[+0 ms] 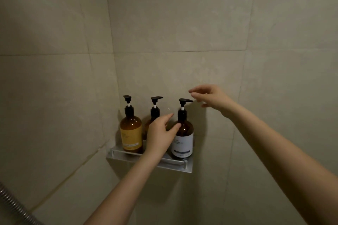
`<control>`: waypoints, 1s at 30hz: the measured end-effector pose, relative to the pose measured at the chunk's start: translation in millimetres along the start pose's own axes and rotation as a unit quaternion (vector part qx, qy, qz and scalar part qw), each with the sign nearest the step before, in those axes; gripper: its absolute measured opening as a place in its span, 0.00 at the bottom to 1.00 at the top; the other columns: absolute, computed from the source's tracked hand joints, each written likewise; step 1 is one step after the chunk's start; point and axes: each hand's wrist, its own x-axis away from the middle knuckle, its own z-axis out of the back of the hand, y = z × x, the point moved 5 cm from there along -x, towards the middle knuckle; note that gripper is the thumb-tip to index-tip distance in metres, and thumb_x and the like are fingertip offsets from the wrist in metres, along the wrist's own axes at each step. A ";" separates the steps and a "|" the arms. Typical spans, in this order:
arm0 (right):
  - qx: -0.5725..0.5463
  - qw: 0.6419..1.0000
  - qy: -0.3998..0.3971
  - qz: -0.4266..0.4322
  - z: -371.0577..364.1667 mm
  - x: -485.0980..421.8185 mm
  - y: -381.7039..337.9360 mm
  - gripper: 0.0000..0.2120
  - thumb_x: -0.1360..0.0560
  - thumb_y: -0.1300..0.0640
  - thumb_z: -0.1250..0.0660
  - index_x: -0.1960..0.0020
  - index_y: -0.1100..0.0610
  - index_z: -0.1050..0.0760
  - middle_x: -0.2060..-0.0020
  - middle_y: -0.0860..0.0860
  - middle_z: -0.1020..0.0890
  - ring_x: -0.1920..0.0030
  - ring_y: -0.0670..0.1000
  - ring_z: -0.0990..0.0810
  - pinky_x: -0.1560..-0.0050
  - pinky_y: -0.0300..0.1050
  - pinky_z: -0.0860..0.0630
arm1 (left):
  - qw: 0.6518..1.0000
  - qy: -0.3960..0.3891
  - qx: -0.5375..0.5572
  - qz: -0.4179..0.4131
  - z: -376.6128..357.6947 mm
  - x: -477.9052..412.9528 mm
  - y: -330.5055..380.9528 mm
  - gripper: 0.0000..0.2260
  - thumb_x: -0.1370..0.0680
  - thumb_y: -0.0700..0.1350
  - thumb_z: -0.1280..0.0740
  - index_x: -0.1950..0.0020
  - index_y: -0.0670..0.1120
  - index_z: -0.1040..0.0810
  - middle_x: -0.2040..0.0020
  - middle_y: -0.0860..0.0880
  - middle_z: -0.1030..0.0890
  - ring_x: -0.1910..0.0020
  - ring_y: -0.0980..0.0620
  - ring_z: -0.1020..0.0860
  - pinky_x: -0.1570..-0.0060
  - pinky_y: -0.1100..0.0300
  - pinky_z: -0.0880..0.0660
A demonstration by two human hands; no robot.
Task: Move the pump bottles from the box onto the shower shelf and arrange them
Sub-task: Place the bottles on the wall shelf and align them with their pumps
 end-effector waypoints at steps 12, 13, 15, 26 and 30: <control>0.139 0.986 -0.071 -0.055 -20.0 -17.9 -28.5 0.09 0.28 0.57 0.29 0.49 0.58 0.17 0.56 0.51 0.19 0.55 0.49 0.23 0.66 0.36 0.27 | 0.999 -0.040 0.022 0.022 -16.2 0.4 5.5 0.21 0.27 0.47 0.31 0.35 0.43 0.26 0.40 0.47 0.20 0.41 0.54 0.23 0.42 0.60 0.27; 0.137 0.986 -0.064 -0.064 -19.6 -18.2 -28.0 0.10 0.29 0.56 0.28 0.49 0.58 0.17 0.57 0.52 0.19 0.55 0.49 0.23 0.67 0.36 0.28 | 0.999 -0.041 0.027 0.023 -15.9 0.6 6.0 0.21 0.27 0.47 0.30 0.35 0.43 0.26 0.40 0.47 0.20 0.41 0.54 0.23 0.41 0.59 0.26; 0.131 0.987 -0.045 -0.085 -19.6 -19.2 -26.6 0.12 0.30 0.55 0.27 0.50 0.60 0.18 0.58 0.52 0.20 0.57 0.49 0.23 0.69 0.36 0.29 | 0.998 -0.048 0.034 0.026 -15.8 0.1 5.9 0.21 0.28 0.47 0.30 0.36 0.43 0.26 0.40 0.47 0.20 0.41 0.54 0.23 0.41 0.55 0.25; 0.052 0.980 -0.022 -0.193 -22.5 -20.5 -13.2 0.18 0.34 0.52 0.23 0.53 0.61 0.25 0.66 0.52 0.24 0.70 0.48 0.29 0.74 0.38 0.32 | 0.994 -0.082 0.054 0.047 -14.4 -6.7 5.0 0.17 0.30 0.46 0.28 0.41 0.47 0.21 0.46 0.51 0.17 0.52 0.64 0.23 0.60 0.75 0.31; 0.018 0.977 -0.027 -0.211 -27.1 -18.5 -8.6 0.15 0.33 0.52 0.24 0.59 0.60 0.27 0.67 0.52 0.26 0.70 0.48 0.30 0.73 0.39 0.33 | 0.994 -0.081 0.053 0.042 -14.7 -6.8 5.1 0.16 0.29 0.46 0.29 0.42 0.46 0.21 0.47 0.50 0.17 0.50 0.61 0.22 0.57 0.72 0.29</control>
